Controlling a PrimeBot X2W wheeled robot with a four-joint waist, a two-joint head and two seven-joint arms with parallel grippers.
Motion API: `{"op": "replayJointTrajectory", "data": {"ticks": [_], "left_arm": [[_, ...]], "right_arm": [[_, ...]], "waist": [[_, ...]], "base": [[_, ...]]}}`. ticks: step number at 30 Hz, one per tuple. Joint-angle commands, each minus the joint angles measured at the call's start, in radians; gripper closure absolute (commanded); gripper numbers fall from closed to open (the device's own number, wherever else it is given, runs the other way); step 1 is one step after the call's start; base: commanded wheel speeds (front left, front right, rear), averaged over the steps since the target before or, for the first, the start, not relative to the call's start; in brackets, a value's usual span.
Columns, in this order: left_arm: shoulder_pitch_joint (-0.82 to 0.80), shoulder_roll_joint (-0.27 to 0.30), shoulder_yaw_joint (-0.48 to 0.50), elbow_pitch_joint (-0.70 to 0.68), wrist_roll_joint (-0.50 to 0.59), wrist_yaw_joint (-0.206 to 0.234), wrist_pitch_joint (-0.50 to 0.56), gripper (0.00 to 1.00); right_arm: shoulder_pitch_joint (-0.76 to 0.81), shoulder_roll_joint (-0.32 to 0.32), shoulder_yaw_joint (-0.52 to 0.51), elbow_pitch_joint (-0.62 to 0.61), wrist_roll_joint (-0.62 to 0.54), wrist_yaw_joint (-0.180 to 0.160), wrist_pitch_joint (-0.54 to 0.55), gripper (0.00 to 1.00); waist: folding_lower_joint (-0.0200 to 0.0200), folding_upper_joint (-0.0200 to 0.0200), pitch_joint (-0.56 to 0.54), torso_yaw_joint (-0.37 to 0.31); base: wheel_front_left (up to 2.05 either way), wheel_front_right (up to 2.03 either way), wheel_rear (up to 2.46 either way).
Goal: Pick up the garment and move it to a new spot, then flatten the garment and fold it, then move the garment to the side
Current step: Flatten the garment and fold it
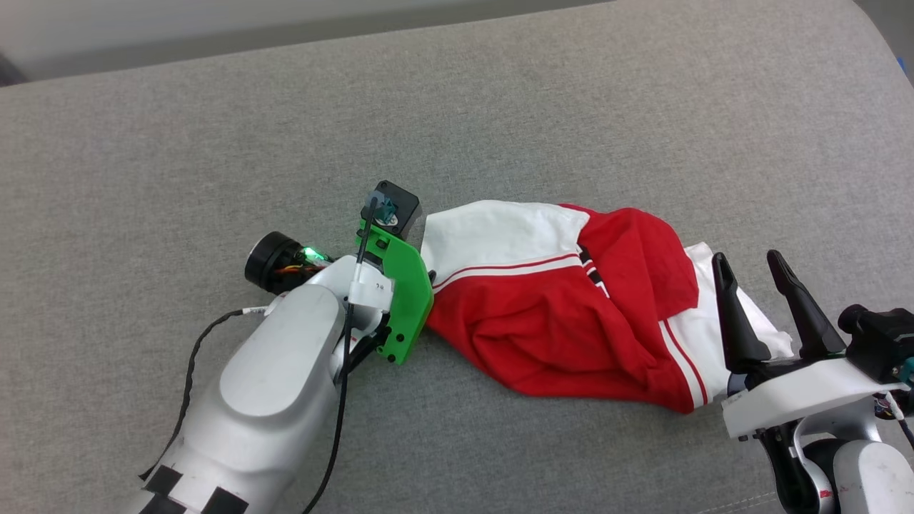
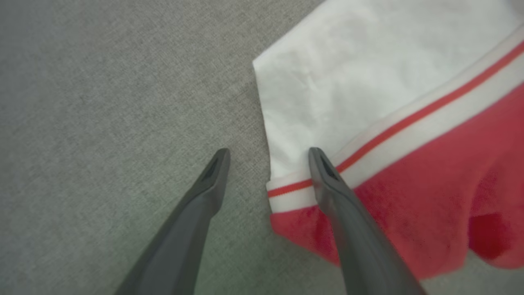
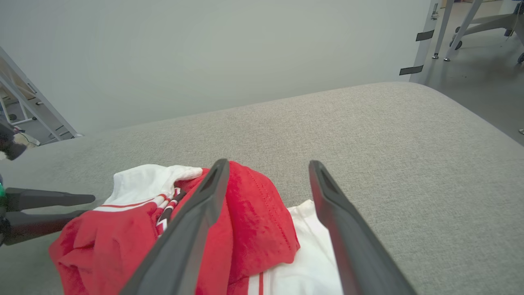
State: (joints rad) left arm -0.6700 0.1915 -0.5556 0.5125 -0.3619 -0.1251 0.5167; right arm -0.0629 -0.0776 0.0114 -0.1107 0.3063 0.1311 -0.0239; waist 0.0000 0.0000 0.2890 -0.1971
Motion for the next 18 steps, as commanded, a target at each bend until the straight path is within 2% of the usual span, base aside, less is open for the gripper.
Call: {"op": "replayJointTrajectory", "data": {"ticks": [1,3,4,5,6,7,8,11,15,18], "left_arm": [[-0.030,0.016,-0.018,0.019,-0.002,-0.004,0.013,0.00],[-0.049,0.029,-0.058,0.053,-0.012,-0.005,0.048,0.00],[-0.055,0.035,-0.083,0.067,-0.025,-0.005,0.070,0.18],[-0.060,0.041,-0.109,0.076,-0.034,-0.005,0.090,0.30],[-0.065,0.047,-0.142,0.081,-0.053,-0.005,0.112,0.65],[-0.067,0.051,-0.173,0.083,-0.070,-0.005,0.131,0.90],[-0.065,0.058,-0.221,0.082,-0.096,-0.005,0.166,1.00],[-0.068,0.090,-0.297,0.059,-0.165,-0.005,0.195,1.00],[-0.082,0.123,-0.286,0.041,-0.174,-0.001,0.082,1.00],[-0.072,0.127,-0.251,0.018,-0.179,0.025,-0.013,1.00]], "right_arm": [[-0.013,0.002,0.002,-0.005,0.011,0.000,-0.009,0.00],[-0.016,0.004,0.004,0.001,0.017,0.000,-0.010,0.00],[-0.018,0.005,0.005,0.003,0.019,0.000,-0.012,0.00],[-0.018,0.006,0.004,0.006,0.023,0.000,-0.013,0.00],[-0.020,0.007,0.001,0.010,0.025,0.000,-0.014,0.00],[-0.021,0.008,-0.001,0.012,0.026,0.000,-0.016,0.00],[-0.023,0.008,-0.005,0.014,0.027,0.000,-0.018,0.00],[-0.027,0.010,-0.013,0.020,0.029,0.000,-0.020,0.00],[-0.020,0.013,-0.034,0.031,0.037,0.000,-0.017,0.00],[-0.008,0.015,-0.051,0.036,0.040,0.000,-0.006,0.00]], "waist": [[0.0000,0.0000,0.043,-0.036],[0.0000,0.0000,0.052,-0.041],[0.0000,0.0000,0.055,-0.043],[0.0000,0.0000,0.057,-0.043],[0.0000,0.0000,0.060,-0.043],[0.0000,0.0000,0.062,-0.043],[0.0000,0.0000,0.063,-0.042],[0.0000,0.0000,0.061,-0.041],[0.0000,0.0000,0.038,-0.025],[0.0000,0.0000,0.007,-0.004]], "base": [[0.00,0.00,0.00],[0.00,0.00,0.00],[0.00,0.00,0.00],[0.00,0.00,0.00],[0.00,0.00,0.00],[0.00,0.00,0.00],[0.00,0.00,0.00],[0.00,0.00,0.00],[0.00,0.00,0.00],[0.00,0.00,0.00]]}}
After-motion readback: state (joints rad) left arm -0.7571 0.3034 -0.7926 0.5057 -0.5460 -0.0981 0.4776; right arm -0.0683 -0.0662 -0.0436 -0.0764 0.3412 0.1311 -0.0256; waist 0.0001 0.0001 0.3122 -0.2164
